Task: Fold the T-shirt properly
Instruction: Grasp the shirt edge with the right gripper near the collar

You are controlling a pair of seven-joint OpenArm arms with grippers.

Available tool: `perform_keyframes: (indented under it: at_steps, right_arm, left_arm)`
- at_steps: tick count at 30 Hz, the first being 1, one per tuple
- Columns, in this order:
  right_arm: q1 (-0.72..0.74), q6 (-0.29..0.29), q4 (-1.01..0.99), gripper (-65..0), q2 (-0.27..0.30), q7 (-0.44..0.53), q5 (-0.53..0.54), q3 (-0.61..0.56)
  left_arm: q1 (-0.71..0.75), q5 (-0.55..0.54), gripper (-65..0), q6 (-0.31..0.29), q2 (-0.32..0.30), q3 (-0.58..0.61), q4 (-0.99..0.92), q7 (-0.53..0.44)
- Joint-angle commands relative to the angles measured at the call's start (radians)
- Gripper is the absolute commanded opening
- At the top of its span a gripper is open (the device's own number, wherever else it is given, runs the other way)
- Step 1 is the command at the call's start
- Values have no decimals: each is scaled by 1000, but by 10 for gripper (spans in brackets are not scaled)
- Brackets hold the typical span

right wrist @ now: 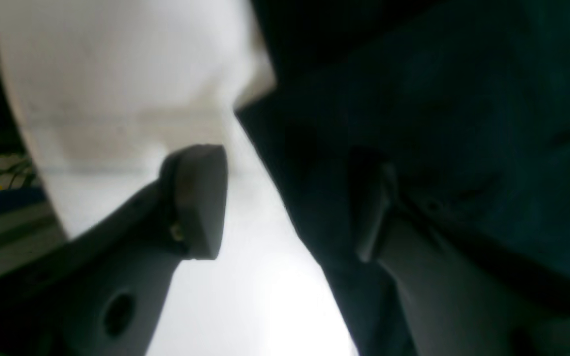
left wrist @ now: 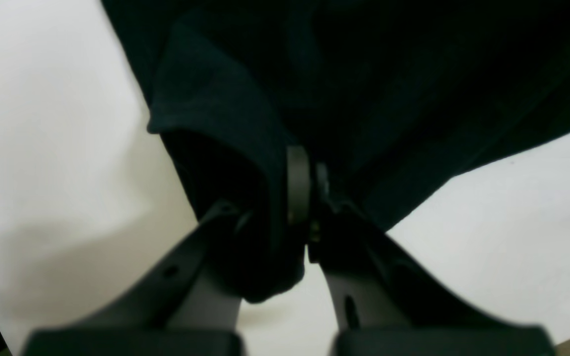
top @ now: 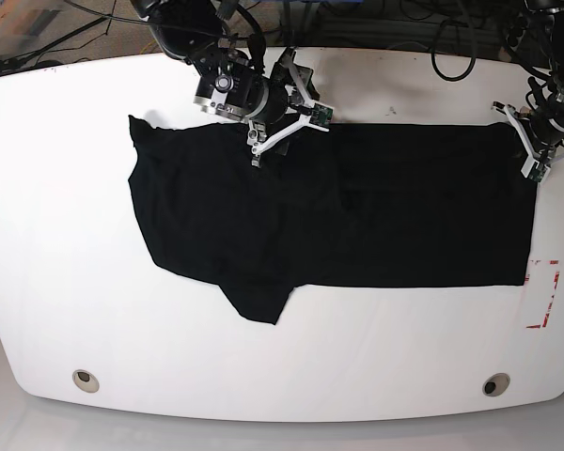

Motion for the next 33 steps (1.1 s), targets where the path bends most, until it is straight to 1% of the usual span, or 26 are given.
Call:
perform_keyframes:
  at_steps: [1,5,9,11,15,16,25,29,32,33]
  right_arm:
    - [29,-2,-31,-338,-6,25,7,-2]
    - [66,-2,-94,-415,-6,28,9,1]
    - [88,-2,-126,-458,-6,28,10,1]
    - [89,-2,-121,-493,-6,28,10,1]
    - [84,-2,-75,-636,-6,25,10,-1]
    - [83,-2,-65,-650,-6,21,10,-1]
    - [54,-2,43,-650,-4,15,6,1]
    - [55,-2,56,-650,-4,-35,10,-2]
    - [55,-2,56,-650,-4,-38,10,-4]
    - [55,-2,55,-637,-4,-38,10,-4]
  left_arm:
    - [-6,-6,-647,2,-18,-10,14,-17]
    - [-6,-6,-647,2,-18,-10,14,-17]
    - [-6,-6,-647,2,-18,-10,14,-17]
    - [-6,-6,-647,2,-18,-10,14,-17]
    - [-6,-6,-647,2,-18,-10,14,-17]
    - [-6,-6,-647,2,-18,-10,14,-17]
    - [-8,-6,-647,2,-18,-10,14,-17]
    - [-8,-6,-647,2,-18,-8,14,-17]
    - [-8,-6,-647,2,-18,-8,14,-17]
    - [-8,-6,-647,2,-18,-8,14,-17]
